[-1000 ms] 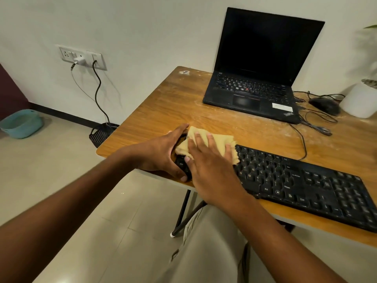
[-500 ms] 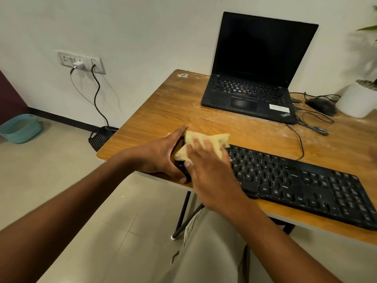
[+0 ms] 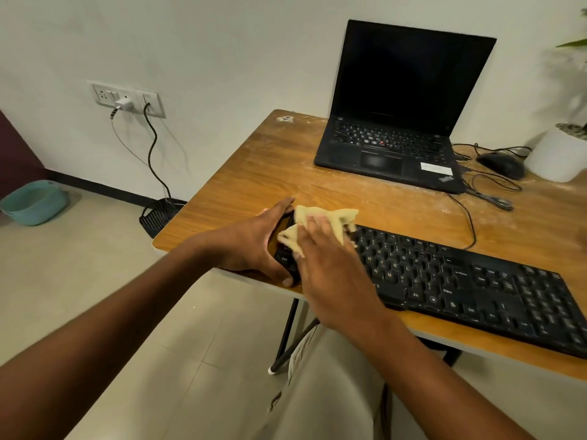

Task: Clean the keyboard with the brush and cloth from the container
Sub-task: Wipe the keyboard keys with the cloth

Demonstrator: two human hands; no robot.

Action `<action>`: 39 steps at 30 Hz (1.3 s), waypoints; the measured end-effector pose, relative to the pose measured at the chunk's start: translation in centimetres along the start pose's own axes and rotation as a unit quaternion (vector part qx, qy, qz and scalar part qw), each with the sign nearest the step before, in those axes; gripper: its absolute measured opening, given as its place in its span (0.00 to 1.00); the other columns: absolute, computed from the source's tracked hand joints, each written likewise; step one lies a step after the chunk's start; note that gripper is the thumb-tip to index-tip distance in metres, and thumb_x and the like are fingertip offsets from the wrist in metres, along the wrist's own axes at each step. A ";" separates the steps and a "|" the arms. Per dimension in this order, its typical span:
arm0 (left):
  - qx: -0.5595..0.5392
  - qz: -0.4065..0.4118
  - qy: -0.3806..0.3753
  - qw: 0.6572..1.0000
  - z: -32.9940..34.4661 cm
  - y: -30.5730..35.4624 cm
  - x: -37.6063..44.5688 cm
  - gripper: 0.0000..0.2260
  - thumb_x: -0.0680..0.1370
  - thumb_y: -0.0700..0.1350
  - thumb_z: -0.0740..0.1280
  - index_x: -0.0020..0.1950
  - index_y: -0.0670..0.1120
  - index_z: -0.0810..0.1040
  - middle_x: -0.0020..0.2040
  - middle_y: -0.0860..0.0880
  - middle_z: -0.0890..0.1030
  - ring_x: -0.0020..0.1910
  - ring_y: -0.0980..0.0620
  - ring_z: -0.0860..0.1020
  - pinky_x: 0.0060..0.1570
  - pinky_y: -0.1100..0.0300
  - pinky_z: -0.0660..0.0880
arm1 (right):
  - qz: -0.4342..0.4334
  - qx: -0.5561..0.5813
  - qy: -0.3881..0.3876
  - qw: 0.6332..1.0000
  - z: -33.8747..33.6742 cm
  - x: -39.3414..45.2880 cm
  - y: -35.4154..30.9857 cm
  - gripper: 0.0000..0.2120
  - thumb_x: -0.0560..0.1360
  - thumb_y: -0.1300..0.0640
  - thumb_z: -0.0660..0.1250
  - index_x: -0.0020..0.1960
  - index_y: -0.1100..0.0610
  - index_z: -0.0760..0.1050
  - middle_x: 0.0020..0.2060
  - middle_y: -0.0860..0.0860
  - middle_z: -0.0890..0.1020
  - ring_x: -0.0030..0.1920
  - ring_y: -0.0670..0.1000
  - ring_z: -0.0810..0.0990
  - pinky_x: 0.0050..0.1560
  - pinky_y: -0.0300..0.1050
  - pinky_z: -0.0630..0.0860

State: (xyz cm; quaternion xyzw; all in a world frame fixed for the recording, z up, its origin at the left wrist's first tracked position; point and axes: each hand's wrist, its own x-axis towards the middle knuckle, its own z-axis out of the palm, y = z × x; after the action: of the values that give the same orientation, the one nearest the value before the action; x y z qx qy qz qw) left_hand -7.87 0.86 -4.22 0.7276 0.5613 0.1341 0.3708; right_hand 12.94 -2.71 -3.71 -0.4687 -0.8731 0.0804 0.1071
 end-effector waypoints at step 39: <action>-0.033 0.001 -0.013 0.999 0.0 -0.7 0.2 0.70 0.54 0.64 0.86 0.81 0.68 0.38 0.84 0.54 0.54 0.82 0.47 0.58 0.78 0.43 0.63 | -0.009 -0.018 -0.007 1.000 -0.6 -4.5 2.7 0.26 0.86 0.54 0.47 0.83 0.52 0.48 0.82 0.47 0.45 0.81 0.47 0.39 0.79 0.55 0.44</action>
State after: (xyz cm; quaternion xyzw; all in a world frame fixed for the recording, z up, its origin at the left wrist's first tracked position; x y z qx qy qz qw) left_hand -8.29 1.15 -4.77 0.7168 0.5514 0.1437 0.4019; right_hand 17.65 -4.98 -4.26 -0.4620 -0.8794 0.0670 0.0934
